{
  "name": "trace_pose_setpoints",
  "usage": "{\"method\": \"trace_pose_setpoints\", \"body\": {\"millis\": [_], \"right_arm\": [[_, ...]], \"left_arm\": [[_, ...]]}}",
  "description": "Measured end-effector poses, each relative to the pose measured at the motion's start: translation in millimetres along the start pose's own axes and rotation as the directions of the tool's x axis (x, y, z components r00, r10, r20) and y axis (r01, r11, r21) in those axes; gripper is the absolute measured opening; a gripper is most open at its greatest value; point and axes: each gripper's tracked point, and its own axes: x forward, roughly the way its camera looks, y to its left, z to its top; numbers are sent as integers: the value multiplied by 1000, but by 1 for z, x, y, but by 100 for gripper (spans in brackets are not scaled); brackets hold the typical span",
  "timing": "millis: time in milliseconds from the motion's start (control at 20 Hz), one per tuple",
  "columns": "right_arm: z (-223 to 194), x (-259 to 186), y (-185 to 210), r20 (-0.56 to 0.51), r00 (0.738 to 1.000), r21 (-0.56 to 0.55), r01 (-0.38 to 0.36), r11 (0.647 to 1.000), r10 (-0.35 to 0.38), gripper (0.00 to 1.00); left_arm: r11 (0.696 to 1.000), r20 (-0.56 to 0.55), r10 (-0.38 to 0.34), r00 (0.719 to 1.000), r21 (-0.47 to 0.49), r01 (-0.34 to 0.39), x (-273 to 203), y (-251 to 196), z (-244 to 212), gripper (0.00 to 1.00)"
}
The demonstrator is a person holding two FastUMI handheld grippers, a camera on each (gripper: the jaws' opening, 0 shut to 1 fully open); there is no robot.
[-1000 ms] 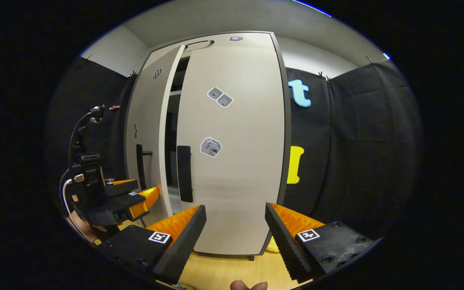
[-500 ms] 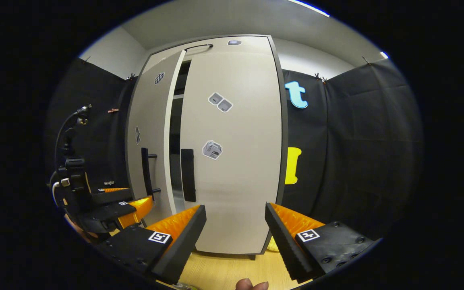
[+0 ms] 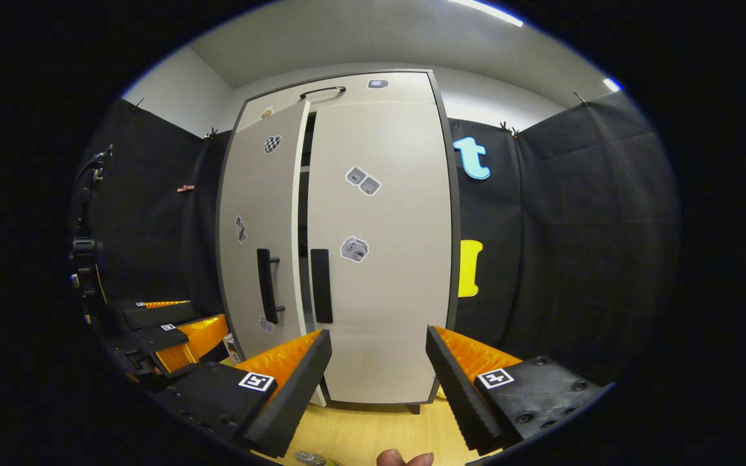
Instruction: Grasp the bottle in the cabinet with the left hand and place it on the coaster, then close the right door with the right hand and the left door with the left hand.
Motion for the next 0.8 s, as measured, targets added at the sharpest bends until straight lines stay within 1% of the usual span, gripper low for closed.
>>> {"method": "trace_pose_setpoints", "body": {"millis": [100,300,550,800], "right_arm": [[1,-6,3,0,1000,3,0,1000,0,98],[5,-18,9,5,1000,15,2,1000,-2,97],[5,-30,13,6,1000,23,19,1000,-19,98],[0,-35,21,-2,1000,20,22,1000,-22,98]], "left_arm": [[1000,13,1,1000,0,-1,-14,2,7,95],[1000,28,25,999,14,-26,-37,10,15,95],[999,15,30,999,-12,-30,-58,14,13,95],[998,22,59,998,7,-59,-72,24,17,95]]}}
